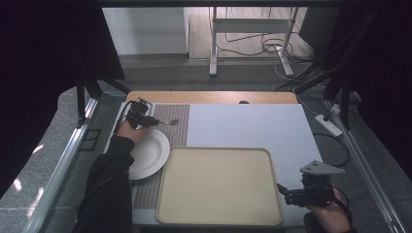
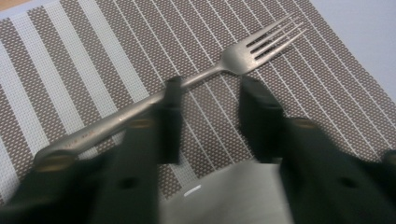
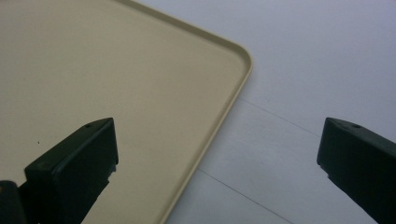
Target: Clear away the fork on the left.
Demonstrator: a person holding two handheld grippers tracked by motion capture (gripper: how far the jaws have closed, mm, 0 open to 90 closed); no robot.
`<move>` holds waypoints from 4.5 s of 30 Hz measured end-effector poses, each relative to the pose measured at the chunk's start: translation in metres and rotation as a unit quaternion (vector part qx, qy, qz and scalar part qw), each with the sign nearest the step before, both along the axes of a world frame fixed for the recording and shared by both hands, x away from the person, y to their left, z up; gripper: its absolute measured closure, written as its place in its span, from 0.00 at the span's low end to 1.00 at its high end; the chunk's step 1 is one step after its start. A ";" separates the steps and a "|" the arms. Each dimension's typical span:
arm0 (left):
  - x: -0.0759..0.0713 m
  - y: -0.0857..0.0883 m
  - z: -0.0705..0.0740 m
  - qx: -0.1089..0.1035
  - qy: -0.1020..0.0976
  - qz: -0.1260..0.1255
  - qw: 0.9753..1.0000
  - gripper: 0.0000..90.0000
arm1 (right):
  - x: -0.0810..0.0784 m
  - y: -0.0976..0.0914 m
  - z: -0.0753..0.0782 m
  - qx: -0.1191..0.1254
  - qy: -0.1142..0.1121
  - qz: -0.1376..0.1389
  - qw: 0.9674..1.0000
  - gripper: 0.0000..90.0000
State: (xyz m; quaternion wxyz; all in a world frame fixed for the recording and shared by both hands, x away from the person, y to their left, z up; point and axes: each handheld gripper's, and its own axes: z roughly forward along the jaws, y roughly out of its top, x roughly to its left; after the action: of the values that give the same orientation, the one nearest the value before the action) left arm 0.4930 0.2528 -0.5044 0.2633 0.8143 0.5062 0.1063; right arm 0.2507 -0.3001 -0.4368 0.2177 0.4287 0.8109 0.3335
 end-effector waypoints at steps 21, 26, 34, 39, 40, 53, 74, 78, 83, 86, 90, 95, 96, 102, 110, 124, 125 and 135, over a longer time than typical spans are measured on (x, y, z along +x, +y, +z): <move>0.031 0.021 -0.017 0.064 0.042 0.065 0.995 0.99 | 0.000 -0.001 0.000 0.002 -0.001 0.002 1.000 0.00; 0.020 0.025 -0.013 0.061 0.078 0.017 0.995 0.99 | -0.001 -0.001 0.000 0.002 -0.002 0.003 1.000 0.00; 0.011 0.019 -0.010 0.081 0.092 -0.019 0.992 0.98 | 0.000 0.000 0.000 0.002 -0.002 0.004 1.000 0.00; 0.012 0.022 -0.010 0.069 0.078 -0.012 0.995 0.92 | -0.001 0.000 0.000 0.003 -0.003 0.005 1.000 0.00; 0.012 0.023 -0.008 0.062 0.072 -0.008 0.995 0.92 | -0.001 0.000 0.000 0.003 -0.003 0.005 1.000 0.00; 0.023 0.003 -0.008 0.012 0.044 -0.023 0.999 0.08 | -0.001 0.000 0.000 0.001 -0.002 0.008 1.000 0.00; 0.016 0.022 -0.018 0.041 0.034 -0.062 0.997 0.73 | -0.002 0.000 0.000 -0.002 -0.004 0.012 1.000 0.00; 0.013 0.020 -0.017 0.057 0.029 -0.091 0.994 0.93 | -0.001 0.001 0.000 -0.004 -0.002 0.013 1.000 0.00; 0.017 0.023 -0.015 0.046 0.047 -0.080 0.995 0.94 | -0.002 0.001 0.000 -0.007 -0.003 0.015 1.000 0.00; 0.016 0.029 -0.012 0.053 0.039 -0.067 0.996 0.94 | -0.002 0.001 0.000 -0.004 -0.003 0.015 1.000 0.00; 0.012 0.040 -0.007 0.051 0.026 -0.045 0.997 0.94 | -0.002 0.001 0.000 -0.003 -0.004 0.015 1.000 0.00; 0.005 0.055 0.000 0.050 0.019 -0.024 0.998 0.93 | -0.002 0.001 0.000 -0.006 -0.004 0.016 1.000 0.00; 0.003 0.060 0.002 0.045 0.019 -0.019 0.999 0.94 | -0.002 0.001 0.000 -0.006 -0.003 0.016 1.000 0.00; -0.007 0.070 0.016 0.047 0.022 -0.016 0.999 0.93 | -0.002 0.002 0.000 -0.006 -0.004 0.016 1.000 0.00; -0.019 0.069 0.027 0.058 0.021 -0.021 0.998 0.94 | -0.002 0.001 0.000 -0.006 -0.003 0.015 1.000 0.00; -0.033 0.076 0.041 0.073 0.006 -0.015 0.997 0.94 | -0.002 0.002 0.000 -0.006 -0.004 0.017 1.000 0.00; -0.034 0.077 0.044 0.069 0.008 -0.014 0.998 0.94 | -0.002 0.002 0.000 -0.006 -0.004 0.017 1.000 0.00; -0.048 0.063 0.051 0.043 0.029 -0.036 0.998 0.94 | -0.002 0.001 0.000 -0.006 -0.005 0.018 1.000 0.00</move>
State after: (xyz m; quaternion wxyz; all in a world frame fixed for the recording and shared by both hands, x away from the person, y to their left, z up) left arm 0.4452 0.3161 -0.4534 0.2171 0.8452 0.4791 0.0950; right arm 0.2486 -0.2987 -0.4366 0.2181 0.4114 0.8191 0.3349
